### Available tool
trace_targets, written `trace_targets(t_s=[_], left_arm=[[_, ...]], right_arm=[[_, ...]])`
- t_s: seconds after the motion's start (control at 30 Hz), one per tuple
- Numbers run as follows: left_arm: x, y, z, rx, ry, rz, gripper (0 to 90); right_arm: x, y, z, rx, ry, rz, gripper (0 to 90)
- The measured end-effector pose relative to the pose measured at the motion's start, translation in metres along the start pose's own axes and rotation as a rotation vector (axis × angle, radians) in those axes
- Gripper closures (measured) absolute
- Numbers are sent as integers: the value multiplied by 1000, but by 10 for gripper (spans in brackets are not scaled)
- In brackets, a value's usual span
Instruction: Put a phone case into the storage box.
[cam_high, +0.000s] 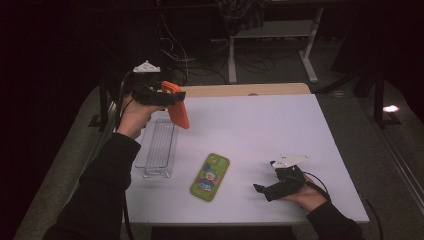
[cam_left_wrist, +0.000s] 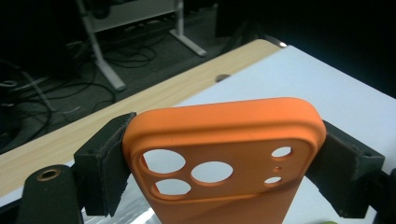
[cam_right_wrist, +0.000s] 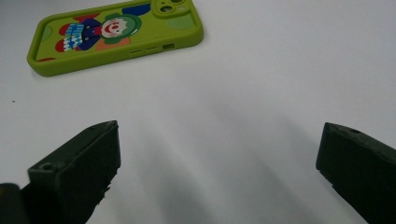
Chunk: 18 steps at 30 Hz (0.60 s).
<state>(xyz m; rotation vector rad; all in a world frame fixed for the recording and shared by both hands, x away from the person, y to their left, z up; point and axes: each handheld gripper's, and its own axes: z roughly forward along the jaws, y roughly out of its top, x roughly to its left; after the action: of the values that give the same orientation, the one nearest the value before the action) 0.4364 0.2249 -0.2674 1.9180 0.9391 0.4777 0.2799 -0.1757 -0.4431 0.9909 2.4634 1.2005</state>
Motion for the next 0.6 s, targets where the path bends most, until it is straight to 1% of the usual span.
trace_targets(t_s=[0.03,0.07,0.1,0.13,0.17,0.2,0.23,0.3,0.33,0.47,0.6], left_arm=[[4,0,-2,-3,12,-12,159],[8,0,-4,4,27,-10,159],[11,-1,-4,1,39,-18,159],[15,-1,-6,9,58,-16,159],[18,-2,-6,4,74,-26,159],[22,-2,-7,12,91,-26,159],[26,-3,-7,9,108,-38,158],[34,-3,-7,18,138,-50,158],[38,-4,-5,21,157,-55,157],[49,-5,6,38,203,-82,157],[54,-6,19,56,236,-101,156]], right_arm=[[0,0,0,-3,-4,3,0],[-1,0,0,-2,-6,6,0],[-1,0,-1,0,-6,12,0],[-1,0,-1,-2,-8,10,0],[-1,1,-1,-4,-9,13,0],[-1,1,-1,-8,-11,11,0],[-1,1,-1,-11,-14,12,0],[-2,2,-2,-18,-17,9,0],[-2,2,-2,-17,-16,10,0],[-3,2,-2,-13,-13,11,0],[-3,2,-3,-19,-12,13,0]])
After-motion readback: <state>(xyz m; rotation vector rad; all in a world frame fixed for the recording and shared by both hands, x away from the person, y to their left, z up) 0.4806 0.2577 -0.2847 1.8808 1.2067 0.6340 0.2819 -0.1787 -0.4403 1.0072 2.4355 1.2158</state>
